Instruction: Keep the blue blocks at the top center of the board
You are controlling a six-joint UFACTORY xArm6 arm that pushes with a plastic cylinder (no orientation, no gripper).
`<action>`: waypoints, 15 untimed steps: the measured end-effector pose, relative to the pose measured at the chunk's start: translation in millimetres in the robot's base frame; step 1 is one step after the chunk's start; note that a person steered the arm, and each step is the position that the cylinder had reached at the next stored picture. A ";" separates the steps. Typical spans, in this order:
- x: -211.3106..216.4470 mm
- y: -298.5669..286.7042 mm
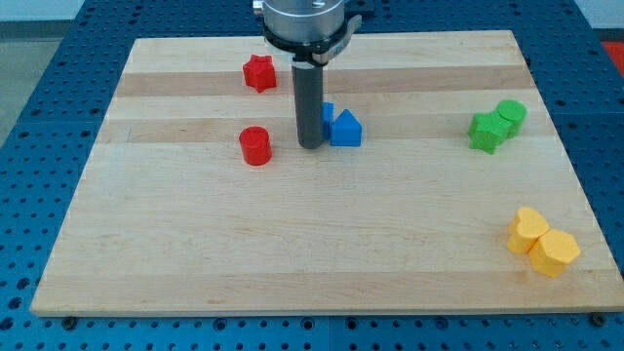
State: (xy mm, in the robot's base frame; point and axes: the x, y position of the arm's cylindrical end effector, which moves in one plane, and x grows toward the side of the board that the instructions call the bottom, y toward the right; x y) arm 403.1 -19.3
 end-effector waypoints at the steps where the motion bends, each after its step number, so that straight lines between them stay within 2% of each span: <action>1: -15.0 3.3; 3: -30.7 33.0; 8: -129.3 34.1; 10: -148.8 34.1; 11: -119.7 34.1; 12: -70.1 31.3; 14: -11.8 -7.3; 15: 25.2 -7.6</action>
State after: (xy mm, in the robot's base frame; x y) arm 428.3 -26.8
